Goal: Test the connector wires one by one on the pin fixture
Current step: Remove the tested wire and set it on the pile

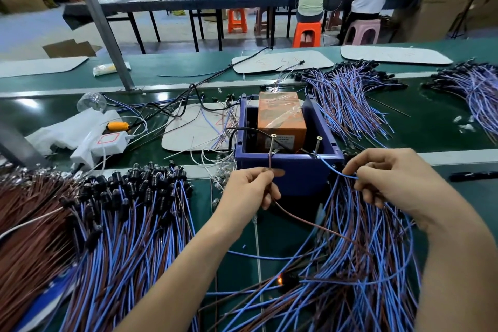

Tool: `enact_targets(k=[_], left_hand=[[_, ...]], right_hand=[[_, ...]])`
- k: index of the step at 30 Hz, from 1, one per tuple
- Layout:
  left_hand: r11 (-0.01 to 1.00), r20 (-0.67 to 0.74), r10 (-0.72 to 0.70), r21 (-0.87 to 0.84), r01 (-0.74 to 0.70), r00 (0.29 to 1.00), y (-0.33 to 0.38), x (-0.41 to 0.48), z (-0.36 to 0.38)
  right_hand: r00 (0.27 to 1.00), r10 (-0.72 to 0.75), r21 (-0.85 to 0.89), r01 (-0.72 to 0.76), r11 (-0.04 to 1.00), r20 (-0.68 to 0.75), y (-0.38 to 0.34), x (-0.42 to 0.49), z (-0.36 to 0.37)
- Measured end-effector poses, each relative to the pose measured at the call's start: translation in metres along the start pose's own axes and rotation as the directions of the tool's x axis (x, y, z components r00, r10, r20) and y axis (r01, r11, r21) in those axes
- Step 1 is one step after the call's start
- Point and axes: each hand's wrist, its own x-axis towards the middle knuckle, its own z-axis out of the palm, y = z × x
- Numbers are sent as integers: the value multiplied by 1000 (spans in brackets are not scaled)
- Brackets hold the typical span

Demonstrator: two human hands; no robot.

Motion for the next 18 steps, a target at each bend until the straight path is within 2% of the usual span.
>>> enact_targets(k=[18], left_hand=[[997,40,4,-73,-1,999,3,-2,0]], right_hand=[[995,-8,-81,16,997,96,-1,-1,5]])
